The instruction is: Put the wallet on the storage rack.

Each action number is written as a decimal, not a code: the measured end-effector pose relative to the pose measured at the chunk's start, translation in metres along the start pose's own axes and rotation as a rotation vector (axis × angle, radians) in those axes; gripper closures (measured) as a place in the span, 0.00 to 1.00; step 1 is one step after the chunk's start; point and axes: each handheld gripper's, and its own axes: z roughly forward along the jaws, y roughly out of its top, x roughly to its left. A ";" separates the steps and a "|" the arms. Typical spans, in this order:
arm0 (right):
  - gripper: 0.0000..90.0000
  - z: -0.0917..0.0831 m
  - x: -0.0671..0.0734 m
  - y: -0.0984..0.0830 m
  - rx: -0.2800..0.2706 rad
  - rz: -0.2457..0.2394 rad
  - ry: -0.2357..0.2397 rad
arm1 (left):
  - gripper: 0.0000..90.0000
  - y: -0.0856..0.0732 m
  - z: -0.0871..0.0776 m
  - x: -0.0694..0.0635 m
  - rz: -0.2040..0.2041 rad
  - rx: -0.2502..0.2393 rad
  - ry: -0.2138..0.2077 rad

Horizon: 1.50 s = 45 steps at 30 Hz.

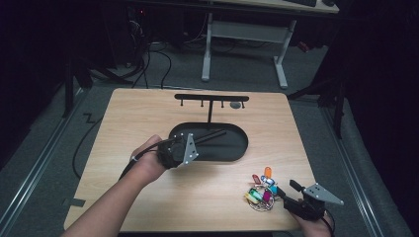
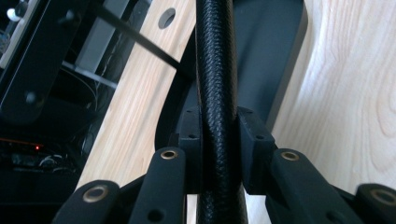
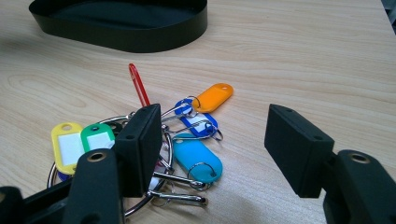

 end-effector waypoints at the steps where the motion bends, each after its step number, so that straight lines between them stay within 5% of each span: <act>1: 0.41 0.000 0.000 0.000 0.000 0.000 0.001 | 0.83 0.002 0.003 0.000 0.009 -0.007 0.001; 7: 0.41 -0.001 0.000 0.000 -0.003 0.002 0.004 | 0.83 0.014 0.022 -0.002 0.078 -0.006 -0.005; 20: 0.41 0.002 0.000 0.000 0.001 0.005 0.014 | 0.83 0.017 0.064 0.007 0.098 0.015 0.017; 24: 0.41 0.001 -0.003 -0.001 -0.005 0.019 0.014 | 0.83 0.018 0.074 0.009 0.134 0.012 0.011; 40: 0.41 0.000 -0.005 -0.003 -0.007 0.050 0.014 | 0.82 -0.001 0.105 0.013 0.158 0.045 -0.006; 45: 0.41 0.001 -0.005 -0.004 -0.002 0.053 0.015 | 0.81 -0.010 0.113 0.005 0.197 0.076 -0.011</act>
